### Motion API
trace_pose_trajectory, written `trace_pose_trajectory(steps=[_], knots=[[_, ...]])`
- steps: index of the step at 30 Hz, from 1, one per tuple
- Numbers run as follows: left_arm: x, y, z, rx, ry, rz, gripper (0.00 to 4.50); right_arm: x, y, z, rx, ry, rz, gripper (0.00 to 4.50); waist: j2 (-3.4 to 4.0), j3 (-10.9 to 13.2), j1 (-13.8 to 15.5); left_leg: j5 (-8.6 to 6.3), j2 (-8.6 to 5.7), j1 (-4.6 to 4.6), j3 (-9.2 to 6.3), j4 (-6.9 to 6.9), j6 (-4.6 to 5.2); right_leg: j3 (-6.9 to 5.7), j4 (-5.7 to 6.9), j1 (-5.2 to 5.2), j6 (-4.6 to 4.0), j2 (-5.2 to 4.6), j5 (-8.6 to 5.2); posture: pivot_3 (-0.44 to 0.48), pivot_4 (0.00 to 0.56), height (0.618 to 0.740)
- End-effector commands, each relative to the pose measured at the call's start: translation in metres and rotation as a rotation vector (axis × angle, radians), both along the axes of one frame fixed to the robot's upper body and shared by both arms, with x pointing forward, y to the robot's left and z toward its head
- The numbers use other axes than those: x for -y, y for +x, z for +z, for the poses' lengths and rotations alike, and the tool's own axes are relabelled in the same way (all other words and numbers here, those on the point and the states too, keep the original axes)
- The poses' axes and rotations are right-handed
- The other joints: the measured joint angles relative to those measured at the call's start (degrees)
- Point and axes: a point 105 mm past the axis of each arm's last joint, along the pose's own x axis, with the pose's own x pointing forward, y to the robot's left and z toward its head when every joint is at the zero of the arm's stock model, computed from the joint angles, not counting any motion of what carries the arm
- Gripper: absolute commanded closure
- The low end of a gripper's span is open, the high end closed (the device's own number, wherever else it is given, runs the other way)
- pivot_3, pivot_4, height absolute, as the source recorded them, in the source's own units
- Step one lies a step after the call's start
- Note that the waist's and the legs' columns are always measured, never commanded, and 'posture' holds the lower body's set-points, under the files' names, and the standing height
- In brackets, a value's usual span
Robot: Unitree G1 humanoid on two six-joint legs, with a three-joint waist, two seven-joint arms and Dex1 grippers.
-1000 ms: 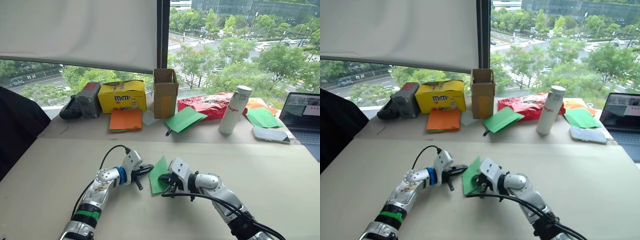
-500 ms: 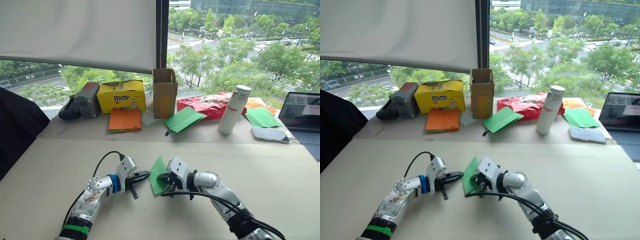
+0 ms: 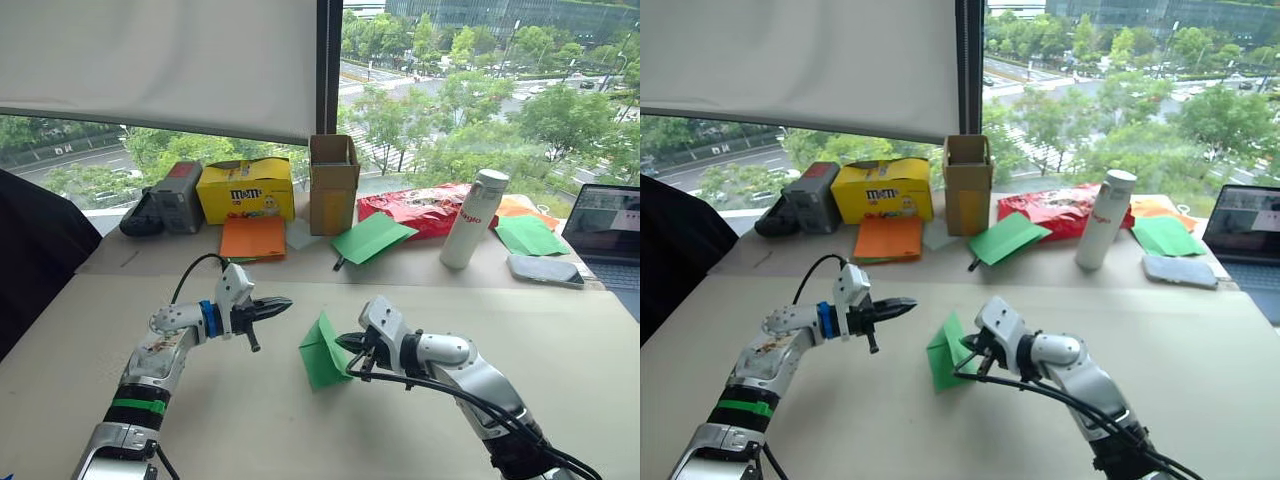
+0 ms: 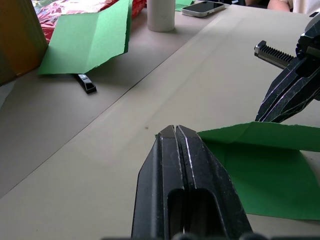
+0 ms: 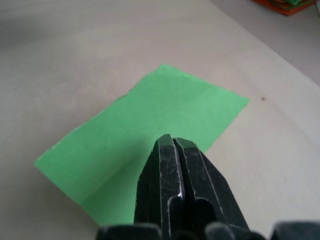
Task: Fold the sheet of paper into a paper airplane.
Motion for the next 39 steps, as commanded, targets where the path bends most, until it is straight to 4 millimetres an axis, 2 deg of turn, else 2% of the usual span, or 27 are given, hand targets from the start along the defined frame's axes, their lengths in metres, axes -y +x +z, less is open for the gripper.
trace_pose_trajectory(steps=[1, 2, 3, 6, 9, 12, 16, 18, 21, 25, 27, 30, 37, 39], knots=[[0.009, 0.002, 0.006, 0.017, 0.027, -0.069, 4.45, -0.002, -0.001, 0.014, 0.042, 0.032, -0.01, 4.5, 0.0, 0.0, 0.01, 0.0, 0.0, 0.0, 0.0, 0.0, 0.0, -0.01, 0.01, 0.0, 0.0, 0.12, 0.0, 0.0, 0.15, 0.74], [0.009, 0.003, 0.004, 0.006, 0.044, -0.083, 4.45, -0.002, -0.001, 0.013, 0.042, 0.033, -0.015, 4.5, -0.01, 0.0, 0.0, 0.0, -0.01, 0.01, 0.01, 0.02, 0.0, 0.05, 0.01, 0.0, 0.0, 0.28, 0.0, 0.0, 0.15, 0.74], [0.01, 0.004, 0.002, -0.003, 0.054, -0.097, 4.2, -0.003, -0.002, 0.012, 0.041, 0.034, -0.018, 4.5, -0.01, 0.0, -0.02, 0.0, -0.01, 0.01, 0.03, 0.03, 0.0, 0.05, 0.01, 0.0, 0.0, 0.35, 0.0, 0.0, 0.15, 0.74], [0.011, 0.005, 0.002, -0.004, 0.098, -0.151, 3.26, -0.005, -0.003, 0.009, 0.037, 0.029, -0.025, 4.5, -0.02, 0.01, -0.05, 0.0, 0.02, 0.01, 0.04, 0.04, 0.0, 0.06, 0.0, -0.02, 0.0, 0.51, 0.0, 0.0, 0.15, 0.74], [0.01, 0.016, 0.003, 0.108, 0.204, -0.156, 2.24, -0.003, -0.004, 0.008, 0.035, 0.025, -0.039, 4.5, -0.05, 0.03, 0.1, 0.0, 0.04, -0.01, 0.02, 0.04, 0.0, 0.06, 0.01, -0.06, 0.0, 0.59, 0.0, 0.0, 0.15, 0.74], [0.014, 0.016, 0.004, 0.209, 0.293, -0.25, 1.27, 0.009, -0.002, 0.014, 0.051, 0.021, -0.078, 4.5, -0.05, 0.03, 0.13, 0.0, 0.04, -0.04, 0.03, 0.04, 0.0, 0.06, 0.0, -0.07, -0.01, 0.58, 0.0, 0.0, 0.15, 0.74], [0.028, 0.024, 0.005, 0.337, 0.397, -0.331, 1.27, 0.027, 0.002, 0.029, 0.087, 0.025, -0.127, 4.5, -0.08, 0.05, 0.45, 0.0, -0.02, -0.07, 0.05, 0.05, 0.01, 0.07, -0.02, -0.06, -0.01, 0.53, 0.0, 0.0, 0.15, 0.74], [0.033, 0.025, -0.002, 0.408, 0.496, -0.39, 1.27, 0.032, 0.002, 0.034, 0.095, 0.027, -0.147, 4.5, -0.1, 0.06, 0.44, -0.01, -0.03, -0.08, 0.05, 0.07, 0.02, 0.08, -0.05, -0.05, -0.01, 0.53, 0.0, 0.0, 0.15, 0.74], [0.046, 0.028, -0.004, 0.445, 0.539, -0.445, 1.27, 0.041, 0.001, 0.037, 0.106, 0.015, -0.179, 4.5, -0.11, 0.07, 0.4, -0.03, -0.03, -0.09, 0.04, 0.07, 0.05, 0.08, -0.06, -0.04, 0.0, 0.58, -0.01, 0.0, 0.15, 0.74], [0.051, 0.03, -0.01, 0.49, 0.624, -0.499, 1.27, 0.045, -0.001, 0.039, 0.11, 0.012, -0.208, 4.5, -0.16, 0.11, 0.01, -0.03, -0.02, -0.11, 0.06, 0.07, 0.06, 0.12, -0.05, -0.06, 0.01, 0.64, -0.01, 0.0, 0.15, 0.74], [0.062, 0.032, -0.005, 0.49, 0.59, -0.5, 1.27, 0.048, -0.002, 0.04, 0.114, 0.012, -0.229, 4.5, -0.17, 0.11, 0.12, -0.03, 0.0, -0.14, 0.06, 0.07, 0.07, 0.13, -0.01, -0.05, 0.01, 0.68, -0.01, 0.0, 0.15, 0.74], [0.066, 0.03, -0.005, 0.492, 0.604, -0.543, 2.09, 0.052, -0.003, 0.042, 0.121, 0.009, -0.257, 4.5, -0.18, 0.12, 0.16, -0.03, 0.0, -0.11, 0.04, 0.08, 0.07, 0.1, -0.01, -0.06, 0.03, 0.69, -0.02, 0.0, 0.15, 0.74], [0.061, 0.021, -0.018, 0.473, 0.635, -0.612, 4.47, 0.066, 0.003, 0.047, 0.143, -0.028, -0.284, 4.5, -0.19, 0.13, 0.07, -0.03, -0.01, -0.09, 0.06, 0.09, 0.07, 0.12, 0.01, -0.06, 0.03, 0.71, -0.02, 0.0, 0.15, 0.74], [0.06, 0.022, -0.018, 0.464, 0.629, -0.603, 4.47, 0.068, 0.007, 0.051, 0.153, -0.035, -0.285, 4.5, -0.19, 0.13, 0.05, -0.03, -0.01, -0.08, 0.07, 0.09, 0.07, 0.12, 0.01, -0.05, 0.03, 0.71, -0.02, 0.0, 0.15, 0.74]])
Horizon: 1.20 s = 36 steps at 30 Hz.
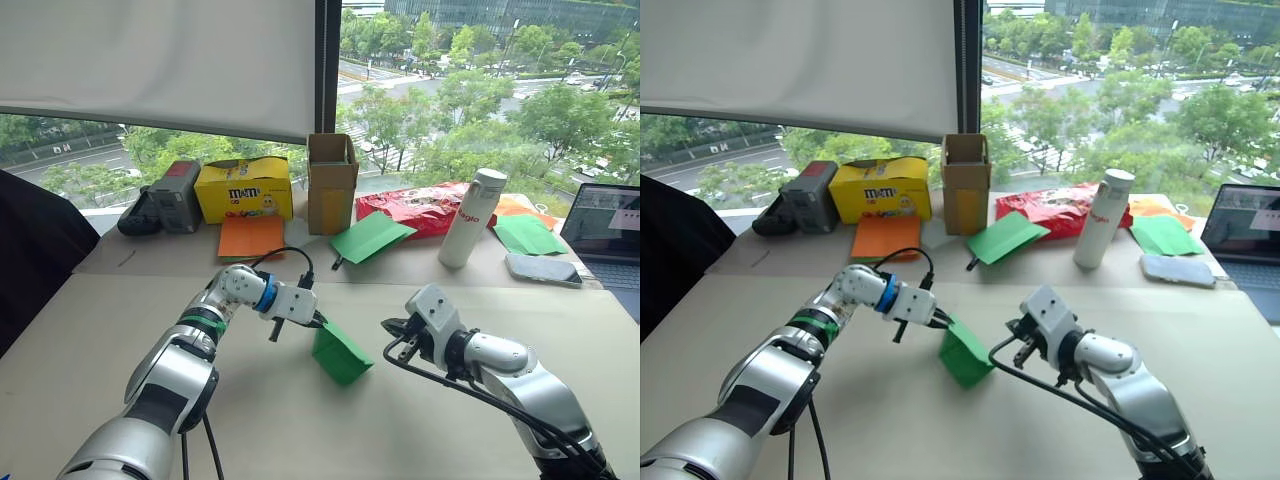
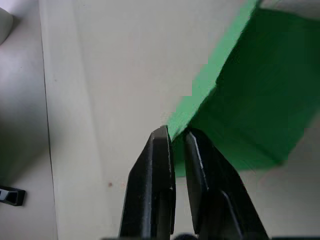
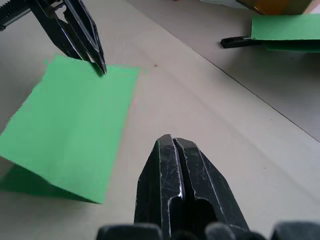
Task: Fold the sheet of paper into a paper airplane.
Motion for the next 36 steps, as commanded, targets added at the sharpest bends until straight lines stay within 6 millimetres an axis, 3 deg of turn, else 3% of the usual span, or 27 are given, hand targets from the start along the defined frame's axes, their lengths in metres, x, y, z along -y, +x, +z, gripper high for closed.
trace_pose_trajectory(steps=[1, 8, 15, 19, 24, 27, 30, 34, 36], knots=[[-0.005, 0.001, 0.004, 0.011, 0.0, 0.008, 4.47, 0.005, 0.007, 0.02, 0.07, 0.0, 0.003, 4.5, 0.0, 0.0, 0.03, 0.0, 0.0, 0.0, 0.0, 0.0, 0.0, 0.0, 0.0, 0.0, 0.0, 0.0, 0.0, 0.0, 0.15, 0.74], [-0.029, -0.01, -0.007, -0.114, 0.057, 0.115, 4.47, 0.002, 0.015, 0.025, 0.081, -0.005, 0.028, 4.5, 0.05, -0.02, -0.38, 0.0, 0.09, 0.02, 0.01, 0.0, 0.0, 0.05, 0.07, -0.03, -0.01, 0.07, 0.0, 0.0, 0.15, 0.74], [-0.019, -0.045, -0.009, -0.165, -0.005, 0.211, 4.47, -0.01, 0.017, 0.022, 0.069, 0.009, 0.074, 4.5, 0.1, -0.03, 0.02, 0.0, 0.15, 0.04, 0.0, 0.01, 0.01, 0.08, 0.12, -0.04, -0.02, 0.0, 0.01, 0.0, 0.15, 0.74], [-0.017, -0.056, -0.008, -0.194, -0.043, 0.246, 4.47, -0.015, 0.019, 0.022, 0.066, 0.011, 0.097, 4.5, 0.1, -0.03, 0.25, 0.0, 0.13, 0.02, -0.01, 0.07, 0.01, 0.09, 0.12, -0.02, -0.02, -0.04, 0.01, 0.0, 0.15, 0.74], [-0.029, -0.061, 0.001, -0.294, -0.092, 0.294, 2.98, -0.017, 0.02, 0.024, 0.067, 0.007, 0.114, 4.5, 0.1, -0.03, -0.13, 0.0, 0.15, 0.05, -0.01, 0.09, 0.01, 0.1, 0.14, -0.01, -0.02, 0.01, 0.01, 0.0, 0.15, 0.74], [-0.04, -0.053, 0.027, -0.338, -0.22, 0.337, 1.96, -0.016, 0.019, 0.025, 0.064, 0.005, 0.122, 4.5, 0.1, -0.02, -0.09, 0.0, 0.17, 0.05, -0.02, 0.09, 0.01, 0.07, 0.18, -0.04, -0.02, 0.03, 0.01, 0.0, 0.15, 0.74], [-0.054, -0.059, 0.047, -0.443, -0.326, 0.321, 0.97, -0.017, 0.019, 0.031, 0.067, 0.034, 0.125, 4.5, 0.1, -0.02, -0.14, 0.0, 0.17, 0.05, -0.01, 0.09, 0.01, 0.07, 0.17, -0.05, -0.02, 0.02, 0.01, 0.0, 0.15, 0.74], [-0.064, -0.047, 0.062, -0.519, -0.484, 0.388, 0.97, -0.017, 0.018, 0.035, 0.074, 0.043, 0.126, 4.5, 0.11, -0.02, -0.03, 0.0, 0.17, 0.06, -0.02, 0.09, 0.01, 0.07, 0.17, -0.04, -0.02, 0.0, 0.01, 0.0, 0.15, 0.74], [-0.063, -0.033, 0.06, -0.542, -0.549, 0.452, 1.55, -0.017, 0.018, 0.035, 0.074, 0.042, 0.122, 4.5, 0.11, -0.02, 0.32, 0.0, 0.13, 0.06, -0.03, 0.12, 0.01, 0.05, 0.16, -0.01, -0.02, -0.01, 0.01, 0.0, 0.15, 0.74]])
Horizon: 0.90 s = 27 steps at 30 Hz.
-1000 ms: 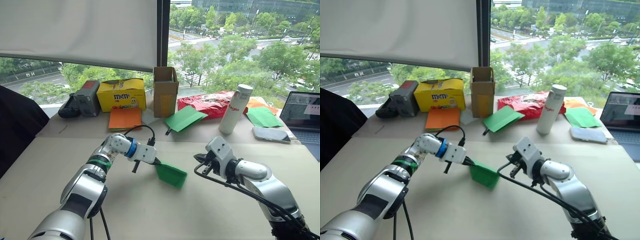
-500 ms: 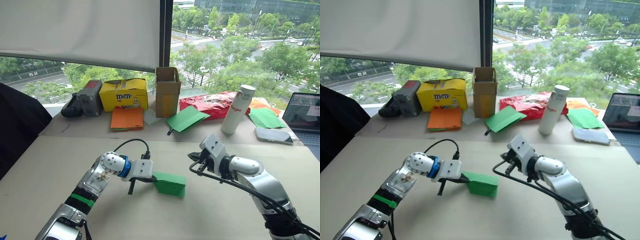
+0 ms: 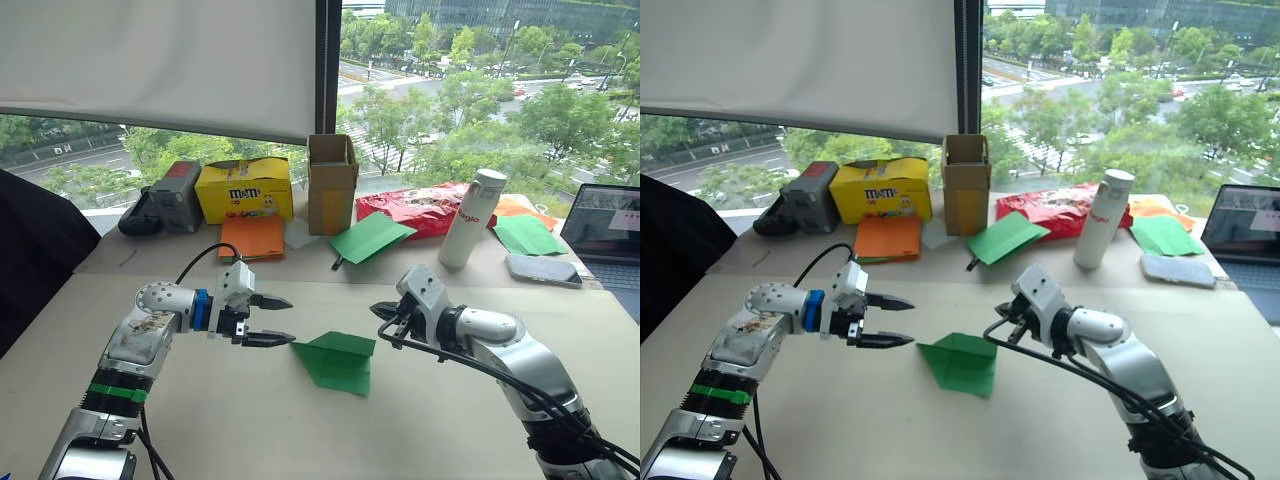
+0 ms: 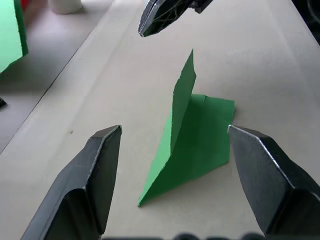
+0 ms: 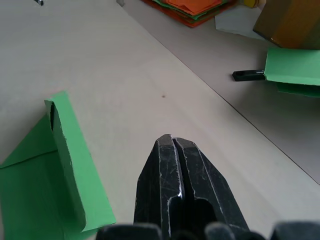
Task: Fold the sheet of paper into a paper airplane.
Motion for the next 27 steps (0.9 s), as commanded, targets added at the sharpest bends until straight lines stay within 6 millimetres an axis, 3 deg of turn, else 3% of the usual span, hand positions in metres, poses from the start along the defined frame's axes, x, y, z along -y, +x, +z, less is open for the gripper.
trace_pose_trajectory(steps=[1, 4, 9, 15, 23, 27], knots=[[0.002, 0.021, 0.005, -0.02, -0.094, 0.101, 1.91, 0.0, -0.001, 0.019, 0.064, 0.017, 0.004, 4.5, 0.0, 0.0, 0.28, 0.0, -0.04, 0.0, -0.02, 0.02, 0.0, -0.02, -0.03, 0.04, 0.0, -0.03, 0.0, 0.0, 0.15, 0.74], [0.016, 0.033, -0.012, -0.018, -0.04, 0.122, 2.82, 0.004, -0.003, 0.019, 0.063, 0.009, -0.01, 4.5, 0.0, 0.0, 0.32, 0.0, -0.1, -0.03, -0.02, 0.04, 0.0, 0.0, -0.07, 0.04, 0.0, -0.06, 0.0, 0.0, 0.15, 0.74], [0.037, 0.033, -0.037, -0.017, 0.056, 0.034, 4.47, 0.01, -0.005, 0.021, 0.066, 0.0, -0.028, 4.5, 0.0, 0.0, 0.2, 0.0, -0.13, -0.05, -0.02, 0.04, 0.0, 0.03, -0.08, 0.05, -0.01, -0.07, 0.01, 0.0, 0.15, 0.74], [0.044, 0.027, -0.055, -0.036, 0.084, -0.016, 4.47, 0.018, -0.008, 0.023, 0.064, -0.013, -0.053, 4.5, 0.0, 0.0, -0.21, 0.0, -0.06, -0.03, -0.01, 0.04, 0.0, 0.05, -0.04, 0.03, -0.02, 0.01, 0.01, 0.0, 0.15, 0.74], [0.049, 0.003, -0.078, -0.021, 0.108, -0.084, 4.47, 0.021, -0.016, 0.019, 0.038, -0.022, -0.055, 4.5, 0.01, -0.01, -0.07, -0.01, -0.04, -0.03, -0.01, 0.04, 0.01, 0.06, -0.05, 0.04, -0.01, -0.03, 0.01, 0.0, 0.15, 0.74], [0.049, -0.009, -0.099, -0.018, 0.15, -0.098, 4.47, 0.022, -0.019, 0.015, 0.019, -0.026, -0.05, 4.5, 0.01, -0.01, -0.01, -0.01, -0.04, -0.02, -0.01, 0.04, 0.01, 0.06, -0.06, 0.05, -0.01, -0.04, 0.01, 0.0, 0.15, 0.74]])
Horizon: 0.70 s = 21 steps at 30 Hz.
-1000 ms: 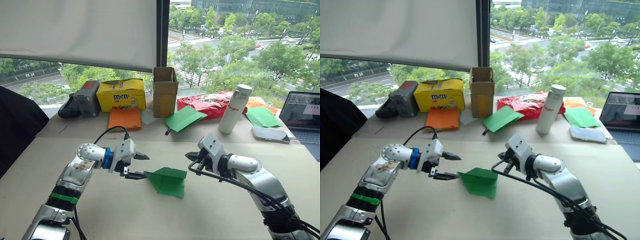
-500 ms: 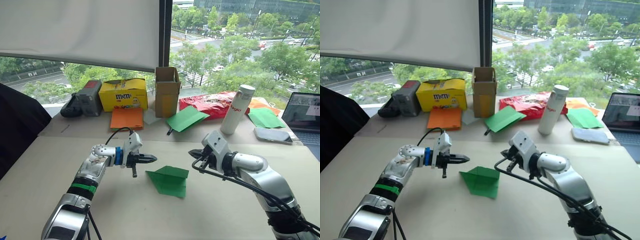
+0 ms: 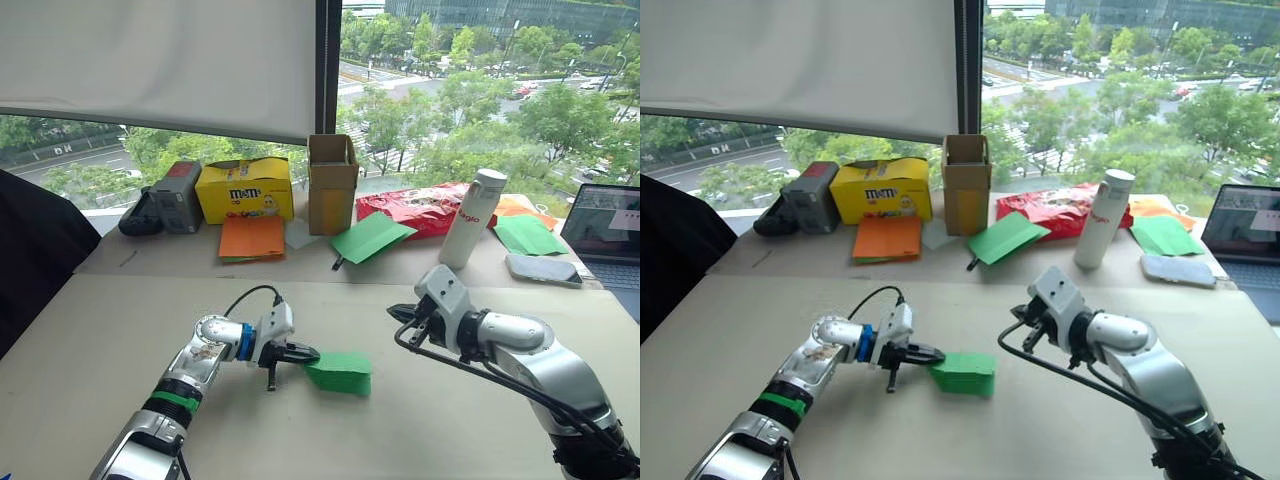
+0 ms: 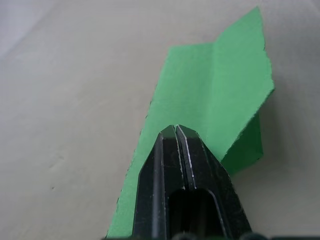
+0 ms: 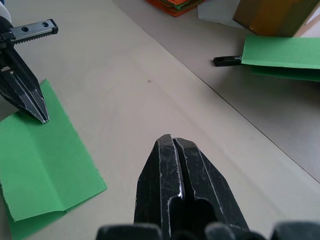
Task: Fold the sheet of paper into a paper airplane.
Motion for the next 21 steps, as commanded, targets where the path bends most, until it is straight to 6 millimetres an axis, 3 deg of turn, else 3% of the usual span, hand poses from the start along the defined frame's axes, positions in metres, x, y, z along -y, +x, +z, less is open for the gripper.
trace_pose_trajectory(steps=[1, 8, 12, 13, 15, 21], knots=[[0.004, -0.006, -0.005, 0.047, 0.02, -0.028, 4.47, 0.001, -0.004, 0.011, 0.028, 0.013, 0.011, 4.5, 0.0, 0.0, 0.03, 0.0, 0.0, 0.01, 0.0, 0.0, 0.0, 0.0, 0.0, 0.02, 0.0, -0.01, 0.0, 0.0, 0.15, 0.74], [-0.006, -0.004, -0.019, 0.048, 0.05, 0.024, 4.47, -0.002, -0.043, -0.014, -0.056, 0.009, 0.194, 4.5, 0.04, -0.03, 0.23, -0.08, 0.0, 0.03, -0.03, 0.0, 0.13, -0.04, -0.13, 0.34, 0.02, -0.06, -0.02, 0.0, 0.15, 0.74], [-0.014, 0.004, -0.018, 0.056, 0.06, 0.048, 4.47, -0.008, -0.054, -0.026, -0.045, -0.004, 0.295, 4.5, -0.02, 0.01, -0.33, -0.08, 0.0, 0.06, 0.03, 0.0, 0.13, 0.03, -0.08, 0.45, 0.05, -0.01, -0.03, 0.0, 0.15, 0.74], [-0.016, 0.005, -0.017, 0.059, 0.061, 0.052, 4.5, -0.009, -0.054, -0.03, -0.033, -0.013, 0.309, 4.04, -0.02, 0.01, -0.33, -0.08, -0.01, 0.09, 0.04, 0.01, 0.13, 0.05, -0.03, 0.45, 0.06, 0.02, -0.04, 0.0, 0.15, 0.74], [-0.018, 0.007, -0.019, 0.073, 0.075, 0.054, 4.5, -0.012, -0.054, -0.037, -0.02, -0.007, 0.33, 3.7, -0.02, -0.02, -0.28, -0.08, 0.0, 0.13, 0.05, 0.01, 0.13, 0.04, -0.02, 0.45, 0.09, 0.08, -0.06, 0.0, 0.15, 0.74], [-0.019, 0.004, -0.027, 0.119, 0.108, 0.032, 4.5, -0.024, -0.054, -0.062, 0.044, -0.091, 0.383, 1.64, 0.18, -0.13, -0.13, -0.08, 0.02, 0.1, 0.05, 0.02, 0.14, 0.04, -0.01, 0.43, 0.09, 0.13, -0.07, 0.0, 0.15, 0.74]])
